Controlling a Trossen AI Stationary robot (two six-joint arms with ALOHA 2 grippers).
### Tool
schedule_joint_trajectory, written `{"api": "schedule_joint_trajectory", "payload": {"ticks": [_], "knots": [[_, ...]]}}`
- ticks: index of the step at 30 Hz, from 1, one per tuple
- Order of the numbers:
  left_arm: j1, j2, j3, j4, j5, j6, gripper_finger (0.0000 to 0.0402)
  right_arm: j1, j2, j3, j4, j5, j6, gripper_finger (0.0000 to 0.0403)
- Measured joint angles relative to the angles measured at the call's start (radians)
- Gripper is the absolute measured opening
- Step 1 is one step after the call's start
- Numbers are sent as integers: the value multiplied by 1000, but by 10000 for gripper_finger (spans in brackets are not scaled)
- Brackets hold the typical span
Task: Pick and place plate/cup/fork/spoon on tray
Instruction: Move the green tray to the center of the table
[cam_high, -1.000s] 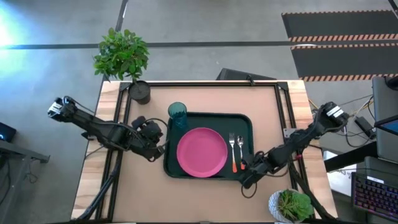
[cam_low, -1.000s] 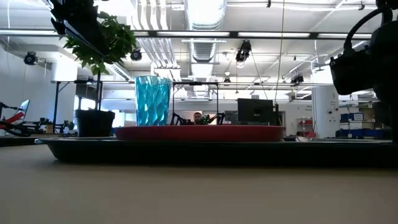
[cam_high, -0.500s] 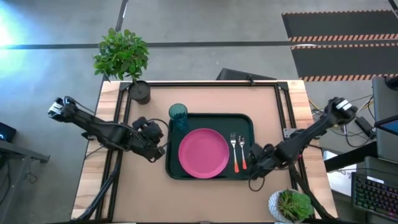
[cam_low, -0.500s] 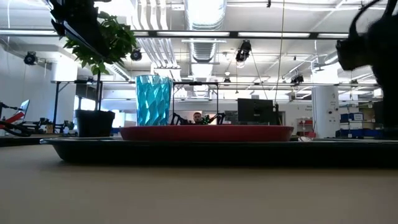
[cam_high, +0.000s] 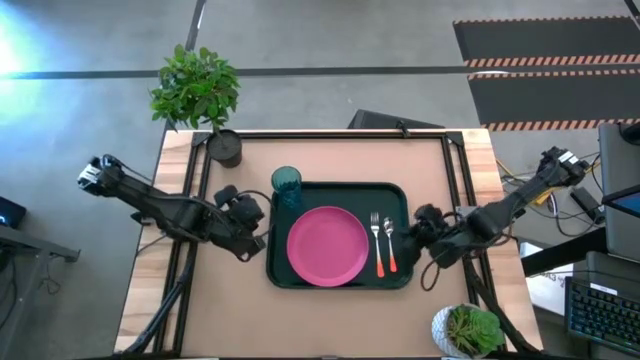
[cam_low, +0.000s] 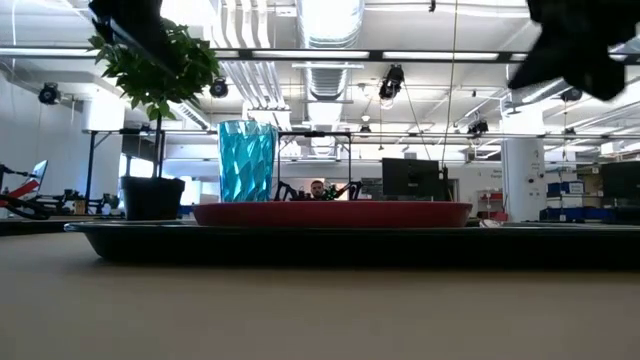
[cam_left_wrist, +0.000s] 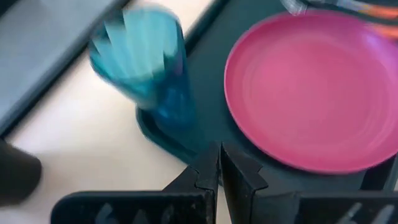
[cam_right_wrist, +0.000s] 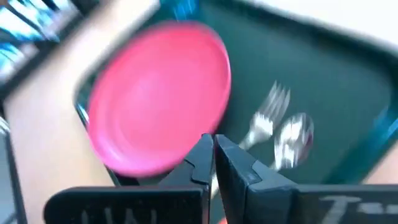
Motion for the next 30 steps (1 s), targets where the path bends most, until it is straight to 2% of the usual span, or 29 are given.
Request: {"api": "schedule_joint_trajectory", "payload": {"ticks": [5, 9, 13, 16, 21, 30], "knots": [[0, -91, 23, -5, -67, 58, 0, -2, -83, 72, 4, 149, -171, 8], [0, -187, 23, -35, -106, 54, 0, -2, -126, 139, 3, 227, -319, 8], [0, -267, 23, -37, -106, 56, 0, -2, -139, 200, 2, 334, -446, 8], [0, -317, 23, -39, -69, 56, 0, -2, -131, 247, 2, 393, -487, 8], [0, -366, 22, -44, 0, 85, 0, 0, -97, 331, 2, 367, -549, 8], [0, -416, 22, -54, 24, 98, 0, 0, -33, 468, -4, 187, -567, 8]]}}
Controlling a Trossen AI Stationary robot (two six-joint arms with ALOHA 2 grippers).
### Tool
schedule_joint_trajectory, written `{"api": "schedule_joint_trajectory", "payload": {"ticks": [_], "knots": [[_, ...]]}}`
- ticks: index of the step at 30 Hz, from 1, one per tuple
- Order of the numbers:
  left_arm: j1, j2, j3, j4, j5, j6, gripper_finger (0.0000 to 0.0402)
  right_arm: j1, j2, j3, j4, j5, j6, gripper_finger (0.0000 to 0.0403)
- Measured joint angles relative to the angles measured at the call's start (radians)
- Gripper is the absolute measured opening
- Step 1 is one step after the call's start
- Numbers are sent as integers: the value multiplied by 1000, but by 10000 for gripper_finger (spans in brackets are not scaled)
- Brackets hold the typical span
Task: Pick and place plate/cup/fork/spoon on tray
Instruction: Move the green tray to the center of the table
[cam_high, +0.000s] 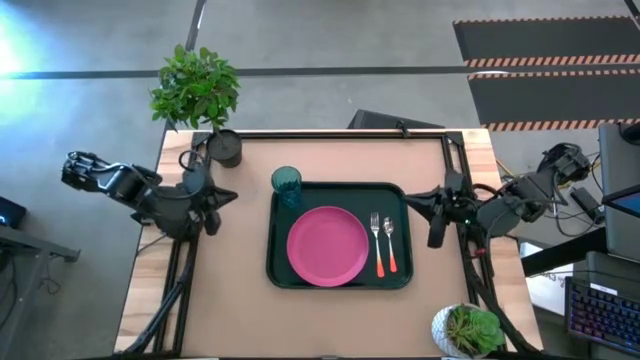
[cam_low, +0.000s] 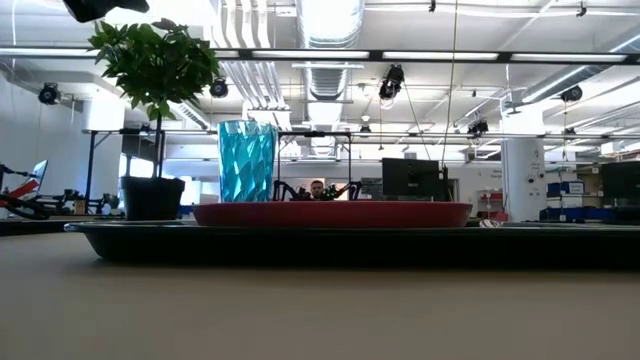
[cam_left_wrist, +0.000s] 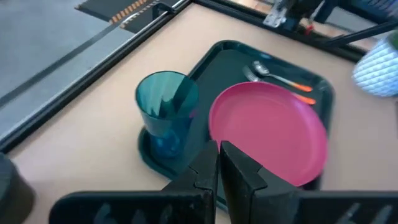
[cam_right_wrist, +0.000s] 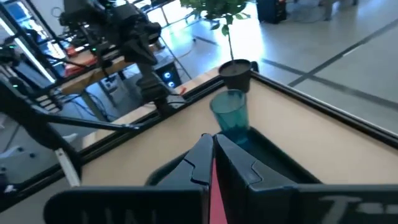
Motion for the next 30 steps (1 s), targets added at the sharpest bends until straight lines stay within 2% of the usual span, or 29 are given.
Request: {"api": "schedule_joint_trajectory", "payload": {"ticks": [5, 11, 21, 26, 30], "knots": [[0, -8, 0, 19, 8, 54, 0, 0, 40, 21, -1, -23, -76, 9], [0, -2, 0, 20, 36, 60, 0, 0, 91, 21, 0, -174, -213, 9], [0, 27, 0, 21, 55, 90, 0, 0, 103, 21, -1, -348, -243, 9], [-1, 20, -1, 19, 142, 257, 0, 0, 93, 20, -1, -468, -500, 9], [-1, -31, -16, 19, 148, 274, 0, -10, 34, 19, -10, -501, -550, 9]]}}
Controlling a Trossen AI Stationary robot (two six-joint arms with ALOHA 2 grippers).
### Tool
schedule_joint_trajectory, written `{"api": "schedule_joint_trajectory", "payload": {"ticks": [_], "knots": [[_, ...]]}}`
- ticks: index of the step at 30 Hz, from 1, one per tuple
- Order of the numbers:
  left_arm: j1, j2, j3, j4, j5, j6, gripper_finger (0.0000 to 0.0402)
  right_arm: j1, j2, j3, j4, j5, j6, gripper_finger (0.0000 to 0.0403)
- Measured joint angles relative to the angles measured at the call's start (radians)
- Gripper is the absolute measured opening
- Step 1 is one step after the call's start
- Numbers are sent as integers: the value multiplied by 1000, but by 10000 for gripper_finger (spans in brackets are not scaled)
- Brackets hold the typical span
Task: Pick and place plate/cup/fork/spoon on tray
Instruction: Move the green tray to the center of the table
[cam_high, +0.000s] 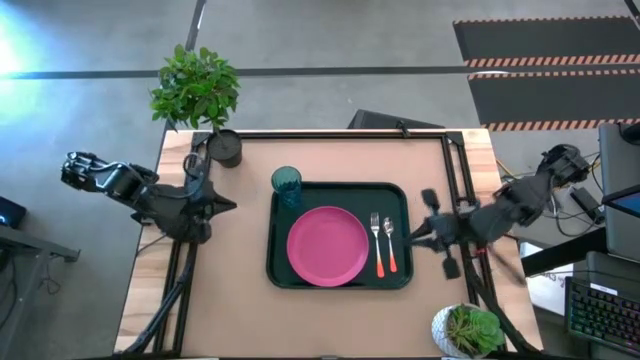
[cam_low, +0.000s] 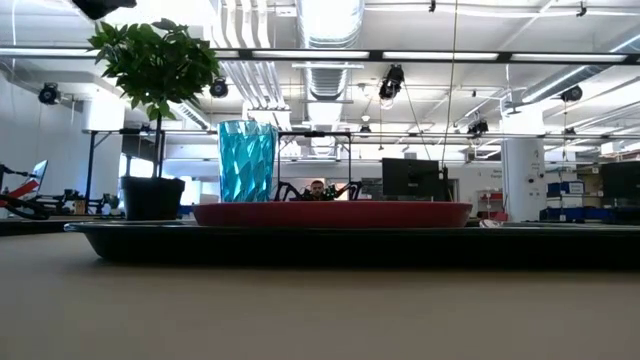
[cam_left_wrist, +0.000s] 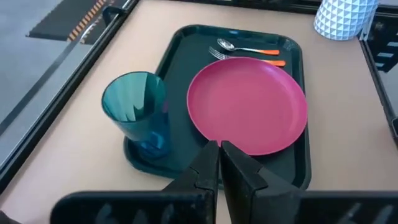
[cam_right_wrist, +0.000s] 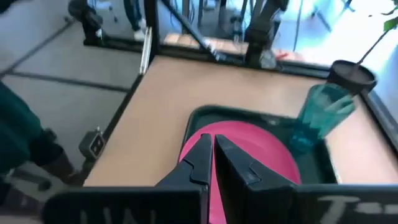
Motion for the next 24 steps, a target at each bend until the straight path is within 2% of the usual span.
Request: {"api": "schedule_joint_trajectory", "payload": {"ticks": [2, 7, 10, 13, 18, 24], "knots": [[0, -50, -33, 19, 1, 20, 0, -2, -48, -10, -1, -7, -31, 9], [0, -201, -183, 243, 38, 156, 0, -3, -174, -83, 22, -35, -56, 9], [0, -294, -280, 390, 82, 226, 0, -4, -242, -165, 118, -59, -117, 9], [1, -368, -372, 469, 94, 266, 0, -4, -309, -252, 215, -90, -187, 9], [1, -478, -500, 650, 146, 381, 0, -4, -417, -390, 301, -90, -213, 9], [1, -556, -602, 728, 158, 412, 0, -3, -576, -535, 356, -94, -215, 9]]}}
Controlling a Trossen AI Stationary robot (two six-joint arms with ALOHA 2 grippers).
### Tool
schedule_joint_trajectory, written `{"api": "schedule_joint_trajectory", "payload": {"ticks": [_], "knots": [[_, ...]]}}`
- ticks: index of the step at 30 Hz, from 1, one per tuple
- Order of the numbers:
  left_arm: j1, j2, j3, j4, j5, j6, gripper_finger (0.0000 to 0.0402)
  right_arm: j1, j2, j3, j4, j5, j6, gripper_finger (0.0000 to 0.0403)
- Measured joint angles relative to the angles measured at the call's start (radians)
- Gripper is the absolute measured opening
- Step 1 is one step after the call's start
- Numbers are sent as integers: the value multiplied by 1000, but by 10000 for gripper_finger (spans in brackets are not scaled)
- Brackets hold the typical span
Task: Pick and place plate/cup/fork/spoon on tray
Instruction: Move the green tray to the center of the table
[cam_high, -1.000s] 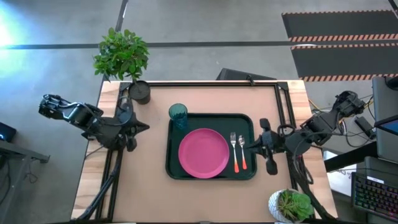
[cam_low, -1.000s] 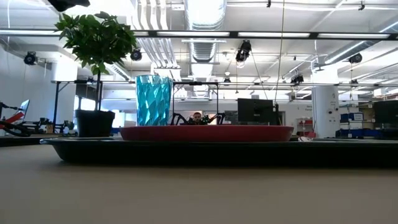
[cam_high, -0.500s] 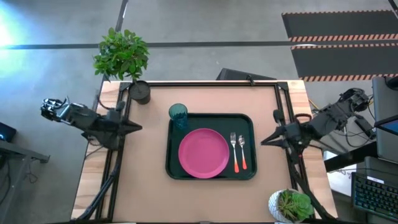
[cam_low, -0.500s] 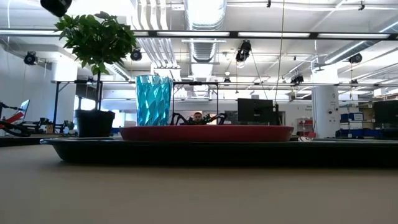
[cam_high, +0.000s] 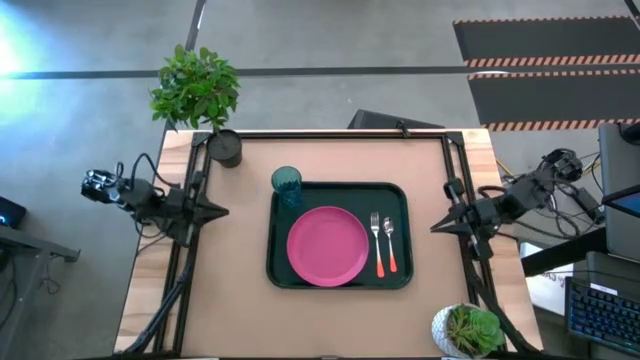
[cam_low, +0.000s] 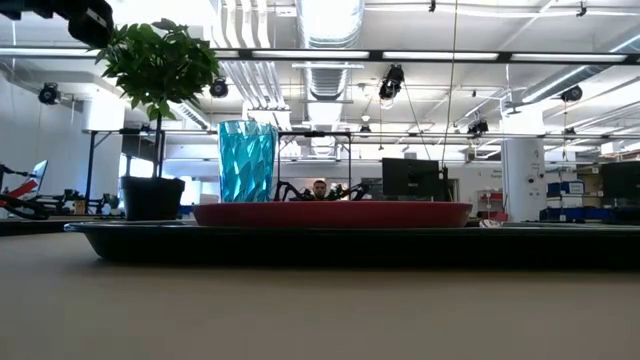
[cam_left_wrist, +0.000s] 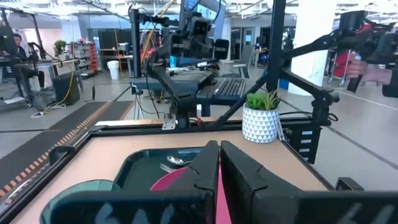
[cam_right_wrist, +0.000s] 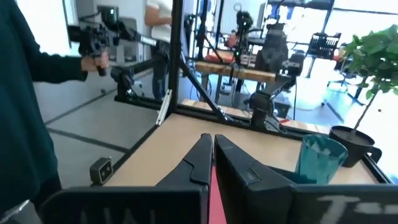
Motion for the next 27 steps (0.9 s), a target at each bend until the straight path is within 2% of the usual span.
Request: {"api": "schedule_joint_trajectory", "payload": {"ticks": [10, 12, 14, 19, 27], "knots": [[0, -26, -117, 123, 0, -2, 0, 0, -341, -188, 9, -22, 25, 9], [0, -28, -131, 140, -1, -2, 0, 0, -339, -203, -49, -8, 8, 9], [0, -30, -141, 145, 0, 2, 0, -2, -335, -189, -28, -35, 7, 9], [1, -50, -176, 181, -3, 31, 0, -5, -339, -193, -45, -5, -64, 9], [5, -116, -344, 444, -50, 142, 0, -5, -339, -182, -28, 76, -173, 9]]}}
